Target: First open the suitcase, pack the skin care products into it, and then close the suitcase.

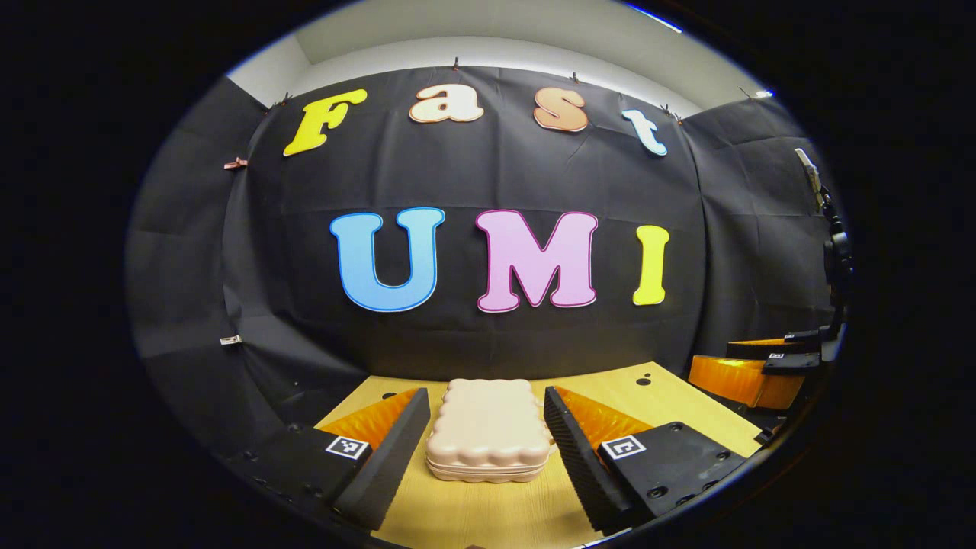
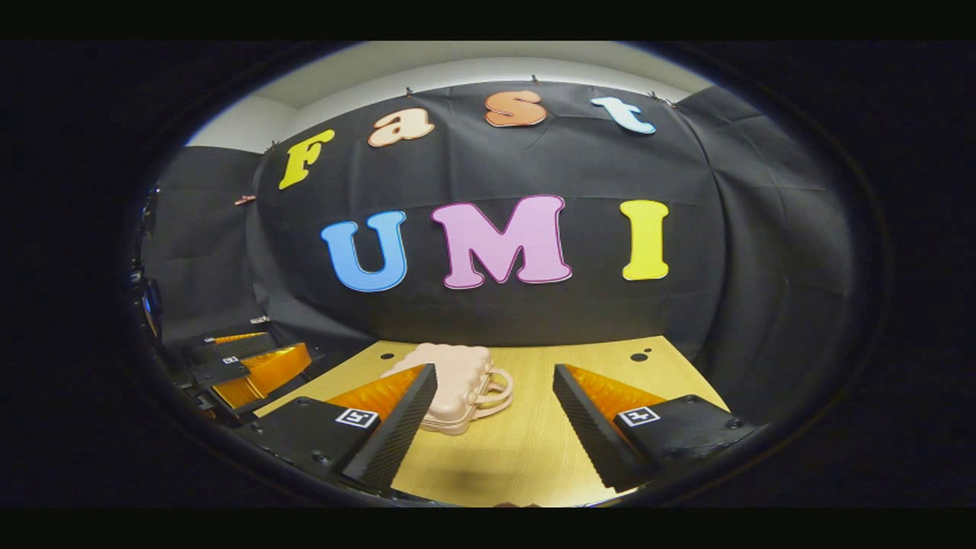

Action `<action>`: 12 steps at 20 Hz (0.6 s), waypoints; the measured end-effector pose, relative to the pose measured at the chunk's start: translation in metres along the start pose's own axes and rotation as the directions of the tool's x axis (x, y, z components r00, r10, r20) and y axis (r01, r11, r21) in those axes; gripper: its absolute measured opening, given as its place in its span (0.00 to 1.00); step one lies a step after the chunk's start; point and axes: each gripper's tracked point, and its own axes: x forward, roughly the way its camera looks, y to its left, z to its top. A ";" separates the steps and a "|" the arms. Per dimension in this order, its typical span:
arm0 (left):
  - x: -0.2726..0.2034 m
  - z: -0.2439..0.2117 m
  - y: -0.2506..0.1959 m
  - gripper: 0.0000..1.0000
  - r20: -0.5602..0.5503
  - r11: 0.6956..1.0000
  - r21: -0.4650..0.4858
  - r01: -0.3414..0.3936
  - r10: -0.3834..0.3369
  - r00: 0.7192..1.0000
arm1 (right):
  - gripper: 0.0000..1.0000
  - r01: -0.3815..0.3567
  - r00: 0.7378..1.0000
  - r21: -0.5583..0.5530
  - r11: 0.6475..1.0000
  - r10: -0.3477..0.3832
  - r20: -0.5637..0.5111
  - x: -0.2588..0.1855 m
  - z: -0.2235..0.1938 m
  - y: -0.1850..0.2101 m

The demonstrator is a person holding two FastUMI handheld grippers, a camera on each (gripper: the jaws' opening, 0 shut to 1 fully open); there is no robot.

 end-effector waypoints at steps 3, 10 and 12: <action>0.000 -0.006 0.001 0.95 -0.017 1.000 -0.012 0.017 -0.017 1.000 | 0.98 0.002 1.000 -0.005 1.000 -0.002 0.007 -0.001 -0.001 0.005; -0.001 -0.005 -0.003 0.95 -0.010 0.999 -0.014 0.047 -0.047 0.999 | 0.98 0.010 0.998 0.019 1.000 -0.009 -0.057 0.013 -0.019 0.005; -0.003 -0.006 0.000 0.95 -0.013 0.999 0.005 0.037 -0.037 0.999 | 0.98 0.009 0.998 0.005 1.000 -0.009 -0.059 0.013 -0.019 0.006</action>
